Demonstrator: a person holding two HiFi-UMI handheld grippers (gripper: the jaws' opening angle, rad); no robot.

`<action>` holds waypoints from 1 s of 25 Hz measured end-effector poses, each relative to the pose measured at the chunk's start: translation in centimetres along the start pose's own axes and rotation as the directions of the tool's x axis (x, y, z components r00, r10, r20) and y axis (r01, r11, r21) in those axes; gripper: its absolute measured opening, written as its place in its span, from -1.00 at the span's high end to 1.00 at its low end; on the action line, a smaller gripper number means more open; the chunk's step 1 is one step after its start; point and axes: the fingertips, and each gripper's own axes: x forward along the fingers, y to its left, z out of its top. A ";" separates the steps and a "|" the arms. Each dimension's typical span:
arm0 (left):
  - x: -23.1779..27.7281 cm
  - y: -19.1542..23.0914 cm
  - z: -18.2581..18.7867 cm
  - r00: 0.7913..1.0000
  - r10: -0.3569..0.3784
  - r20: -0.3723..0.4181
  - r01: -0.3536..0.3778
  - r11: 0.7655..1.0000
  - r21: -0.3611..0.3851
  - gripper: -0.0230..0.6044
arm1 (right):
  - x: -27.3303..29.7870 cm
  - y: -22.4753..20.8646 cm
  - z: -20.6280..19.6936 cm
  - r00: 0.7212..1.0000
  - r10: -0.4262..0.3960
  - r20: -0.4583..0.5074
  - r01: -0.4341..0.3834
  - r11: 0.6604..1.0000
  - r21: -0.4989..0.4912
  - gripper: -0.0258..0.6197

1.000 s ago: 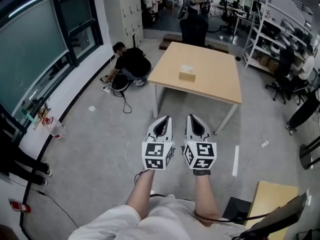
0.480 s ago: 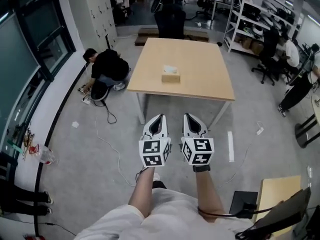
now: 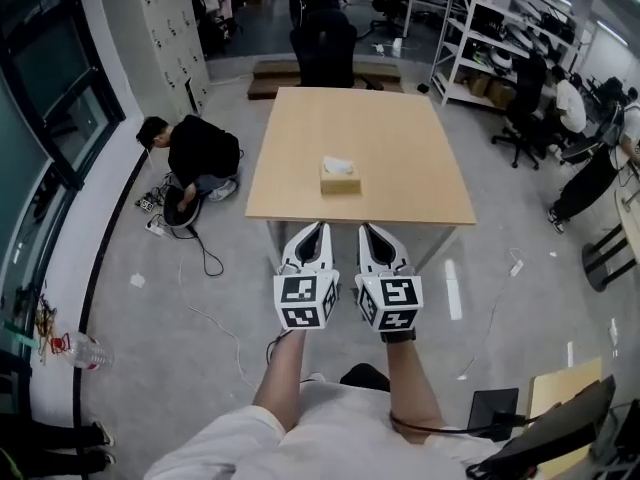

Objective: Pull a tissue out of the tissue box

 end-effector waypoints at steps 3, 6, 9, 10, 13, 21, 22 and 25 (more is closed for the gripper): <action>2.7 0.9 -1.2 0.999 -0.017 -0.038 0.017 1.000 -0.003 0.97 | 2.4 -1.6 -0.7 1.000 -0.016 -0.015 0.016 1.000 0.022 0.93; 5.5 0.9 -2.3 0.998 -0.034 -0.059 0.034 0.999 -0.001 0.97 | 5.1 -4.2 -2.2 0.999 -0.032 -0.030 0.034 0.997 0.063 0.93; 9.2 1.7 -3.2 0.996 -0.039 -0.079 0.041 0.999 0.020 0.97 | 9.1 -6.7 -3.9 0.998 -0.034 -0.044 0.039 0.993 0.114 0.93; 10.7 2.3 -3.3 0.996 -0.032 -0.084 0.034 0.999 0.024 0.97 | 10.6 -7.4 -4.1 0.999 -0.028 -0.045 0.034 0.992 0.124 0.93; 15.9 4.0 -2.6 0.997 0.003 -0.083 -0.001 1.000 0.029 0.97 | 15.2 -10.2 -3.4 0.999 0.001 -0.034 0.003 0.992 0.122 0.93; 28.3 3.9 -0.5 0.996 0.075 -0.045 -0.073 0.997 0.036 0.97 | 23.9 -20.7 1.0 0.998 0.059 0.027 -0.062 0.991 0.122 0.93; 29.3 4.0 -0.5 0.995 0.084 -0.046 -0.083 0.996 0.030 0.97 | 24.5 -21.4 0.9 0.997 0.071 0.021 -0.073 0.990 0.121 0.93; 31.4 3.0 -1.2 0.992 0.109 -0.066 -0.107 0.994 0.036 0.97 | 25.8 -24.0 -0.1 0.996 0.091 -0.006 -0.089 0.987 0.133 0.93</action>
